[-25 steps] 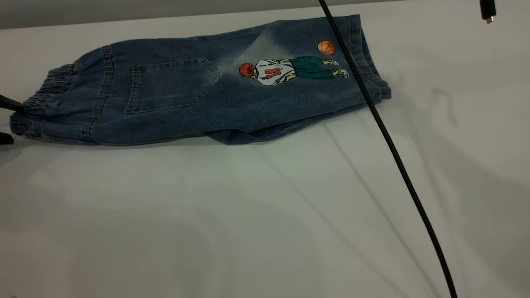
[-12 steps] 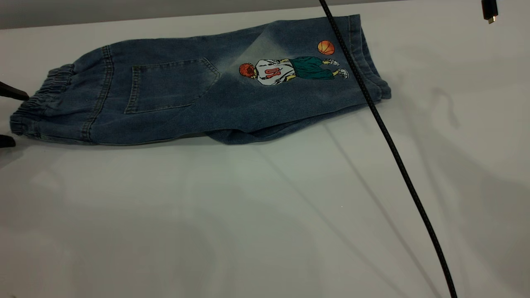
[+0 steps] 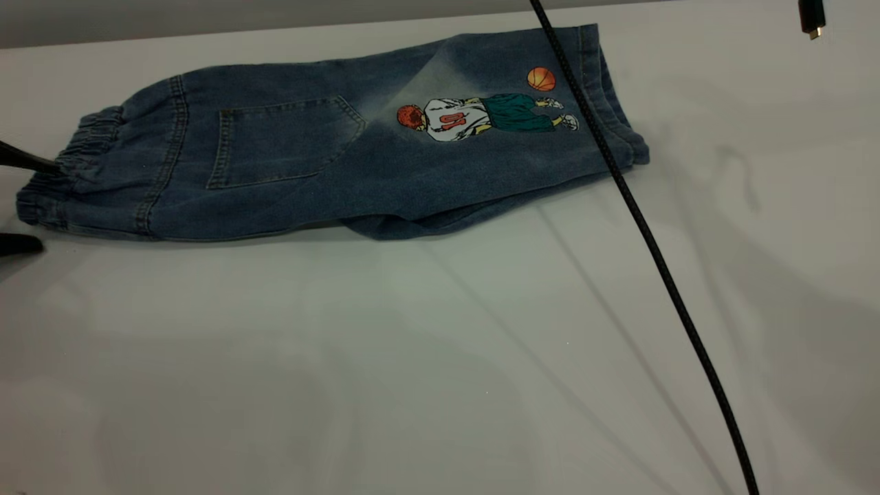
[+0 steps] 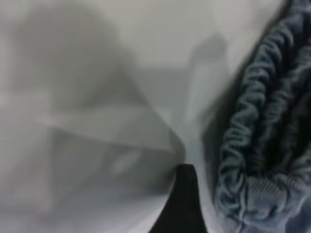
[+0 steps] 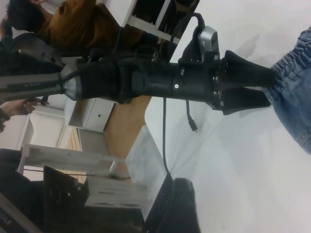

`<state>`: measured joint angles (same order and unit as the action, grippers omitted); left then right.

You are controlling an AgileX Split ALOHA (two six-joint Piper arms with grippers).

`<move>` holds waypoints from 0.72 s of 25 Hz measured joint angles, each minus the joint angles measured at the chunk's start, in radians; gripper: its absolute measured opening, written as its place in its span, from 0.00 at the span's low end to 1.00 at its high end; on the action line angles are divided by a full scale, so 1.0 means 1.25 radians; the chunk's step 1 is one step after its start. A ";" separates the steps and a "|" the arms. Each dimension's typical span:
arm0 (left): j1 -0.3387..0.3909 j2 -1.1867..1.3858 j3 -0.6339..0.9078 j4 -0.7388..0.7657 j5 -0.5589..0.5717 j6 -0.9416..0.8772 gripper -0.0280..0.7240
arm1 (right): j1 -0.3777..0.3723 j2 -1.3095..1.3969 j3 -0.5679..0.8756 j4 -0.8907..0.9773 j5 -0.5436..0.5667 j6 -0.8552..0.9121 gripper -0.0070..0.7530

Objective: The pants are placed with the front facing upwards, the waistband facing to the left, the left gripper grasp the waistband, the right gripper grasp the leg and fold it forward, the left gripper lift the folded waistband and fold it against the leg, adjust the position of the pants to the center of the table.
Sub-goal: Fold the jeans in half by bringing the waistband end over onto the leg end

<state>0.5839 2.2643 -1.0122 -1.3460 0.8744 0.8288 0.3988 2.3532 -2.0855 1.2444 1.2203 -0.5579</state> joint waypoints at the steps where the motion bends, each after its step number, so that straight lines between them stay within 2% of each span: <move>1: 0.000 0.000 -0.002 -0.005 -0.003 0.000 0.83 | 0.000 0.000 0.000 0.000 0.000 0.000 0.72; 9: -0.019 0.000 -0.005 -0.060 -0.015 0.021 0.82 | 0.000 0.000 0.000 0.000 0.001 0.000 0.72; 12: -0.038 0.000 -0.006 -0.063 -0.033 0.025 0.82 | 0.000 0.000 0.000 0.001 0.001 0.000 0.72; 18: -0.041 -0.001 -0.007 -0.096 -0.071 0.021 0.80 | 0.000 0.000 0.000 0.001 0.001 0.000 0.72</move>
<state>0.5324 2.2625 -1.0212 -1.4654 0.7855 0.8555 0.3988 2.3532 -2.0855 1.2461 1.2211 -0.5579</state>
